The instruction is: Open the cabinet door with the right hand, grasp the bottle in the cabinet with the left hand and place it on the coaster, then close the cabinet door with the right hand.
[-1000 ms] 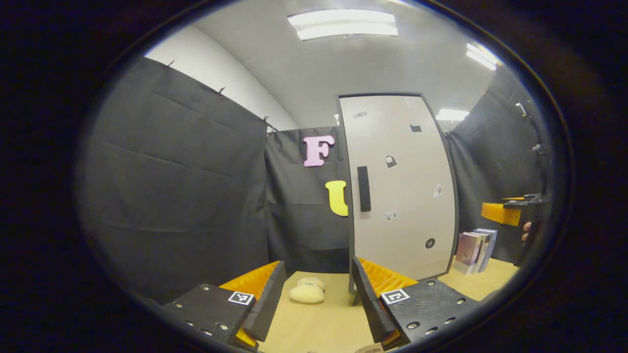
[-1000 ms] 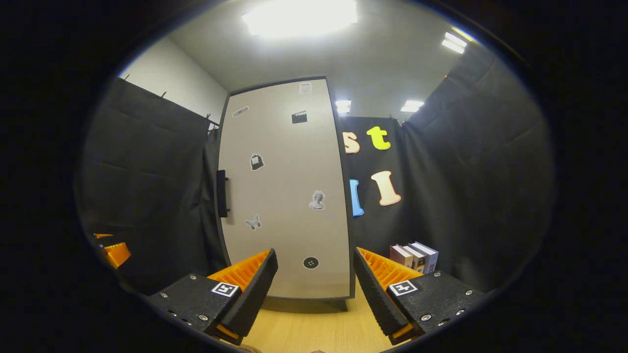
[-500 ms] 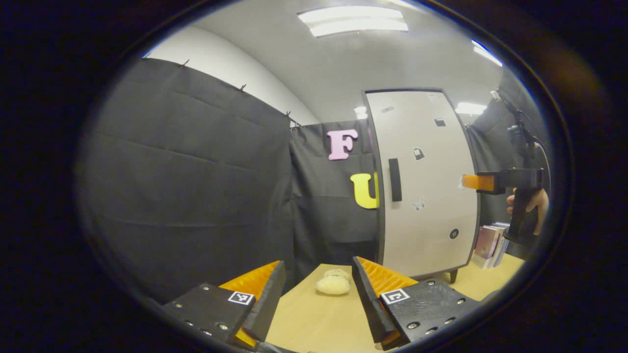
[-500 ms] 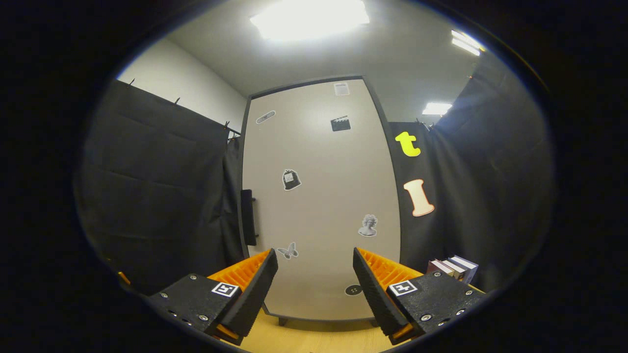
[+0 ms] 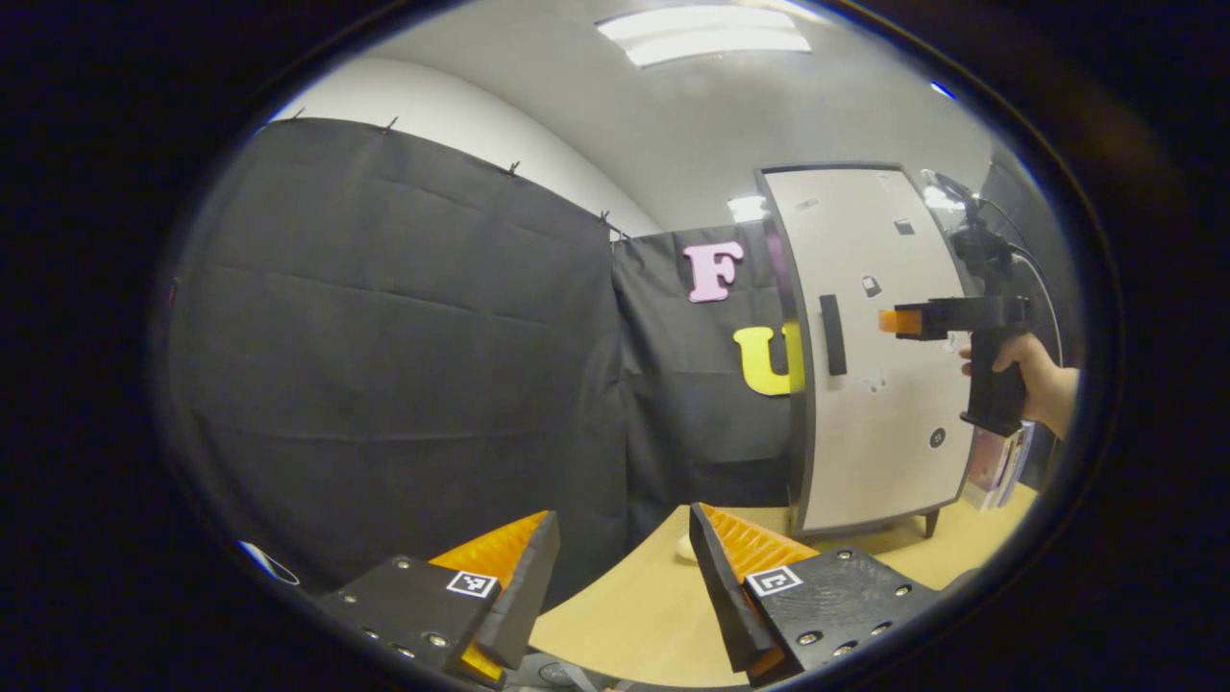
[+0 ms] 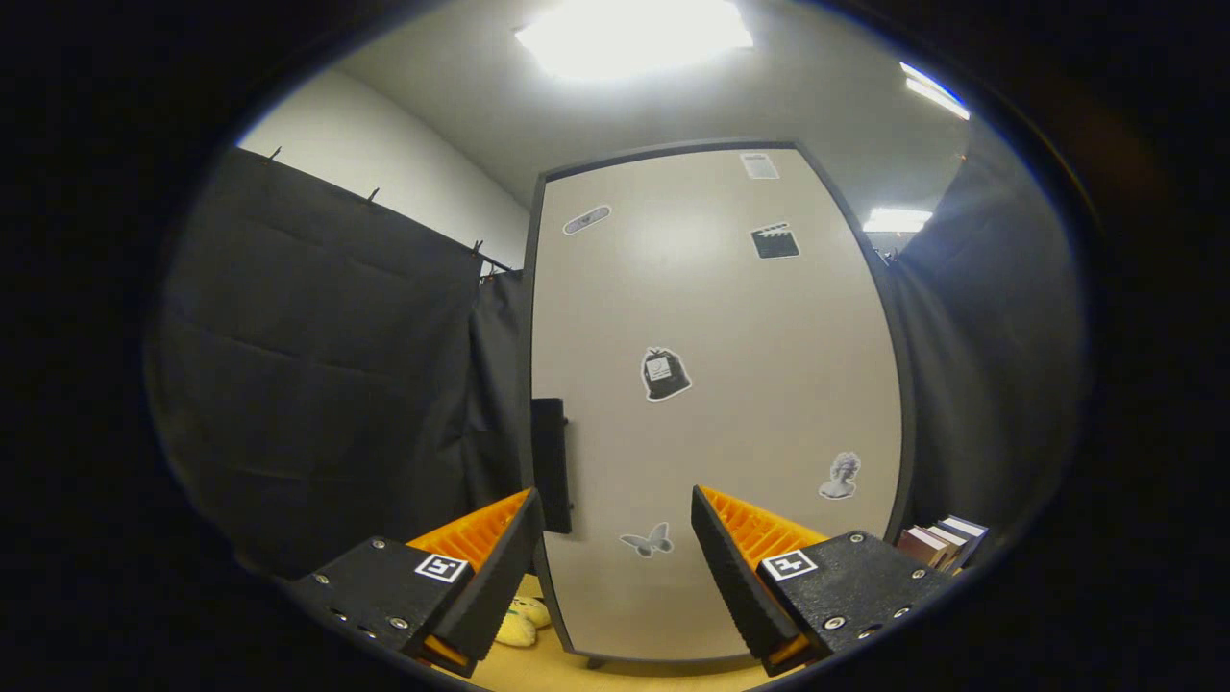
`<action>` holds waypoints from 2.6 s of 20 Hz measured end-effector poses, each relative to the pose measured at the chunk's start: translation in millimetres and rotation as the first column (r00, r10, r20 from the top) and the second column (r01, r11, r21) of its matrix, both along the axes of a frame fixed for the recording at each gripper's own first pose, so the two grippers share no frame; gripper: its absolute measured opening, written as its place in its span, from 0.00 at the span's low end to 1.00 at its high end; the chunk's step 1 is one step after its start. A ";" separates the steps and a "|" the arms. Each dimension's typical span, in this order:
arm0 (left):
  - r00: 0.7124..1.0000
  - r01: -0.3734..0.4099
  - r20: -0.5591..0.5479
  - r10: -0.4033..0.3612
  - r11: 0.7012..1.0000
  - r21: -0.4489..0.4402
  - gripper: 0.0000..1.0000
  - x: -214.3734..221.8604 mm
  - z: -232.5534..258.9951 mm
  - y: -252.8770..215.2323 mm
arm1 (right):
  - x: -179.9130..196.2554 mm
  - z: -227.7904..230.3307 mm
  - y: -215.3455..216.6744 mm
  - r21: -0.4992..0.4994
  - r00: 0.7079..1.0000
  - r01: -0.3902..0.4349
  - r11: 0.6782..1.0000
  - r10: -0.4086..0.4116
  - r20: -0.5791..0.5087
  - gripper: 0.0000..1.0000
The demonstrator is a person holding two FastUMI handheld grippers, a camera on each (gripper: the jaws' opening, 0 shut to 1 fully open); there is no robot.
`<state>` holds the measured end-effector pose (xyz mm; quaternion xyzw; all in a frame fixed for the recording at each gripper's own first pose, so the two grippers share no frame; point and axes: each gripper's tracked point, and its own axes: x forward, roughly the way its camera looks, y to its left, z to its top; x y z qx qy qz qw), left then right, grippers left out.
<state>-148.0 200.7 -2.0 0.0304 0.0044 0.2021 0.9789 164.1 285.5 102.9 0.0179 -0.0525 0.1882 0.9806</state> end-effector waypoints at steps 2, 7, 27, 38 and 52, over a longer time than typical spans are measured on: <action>1.000 -0.011 -0.005 0.011 1.000 0.002 0.83 -3.7 -2.6 9.7 | 9.2 1.7 22.4 -0.012 1.000 -0.024 1.000 0.024 -0.008 0.95; 1.000 -0.021 -0.023 0.021 1.000 -0.021 0.83 -6.1 -14.2 34.0 | 38.4 0.0 57.4 -0.052 1.000 -0.019 0.998 0.018 -0.021 0.88; 0.999 -0.033 -0.013 0.032 0.999 -0.036 0.78 -24.4 -22.0 89.1 | 94.5 -25.6 87.5 -0.086 0.968 0.049 0.995 -0.069 -0.243 0.34; 0.996 0.091 0.022 -0.089 0.994 -0.066 0.78 17.3 -19.7 57.6 | 75.9 -23.6 79.1 -0.091 0.969 -0.013 0.996 -0.010 -0.247 0.17; 0.966 0.258 0.025 -0.257 0.965 -0.048 0.83 53.0 -4.6 -35.2 | 42.5 -2.7 63.4 -0.089 0.962 -0.136 0.987 0.110 -0.250 0.19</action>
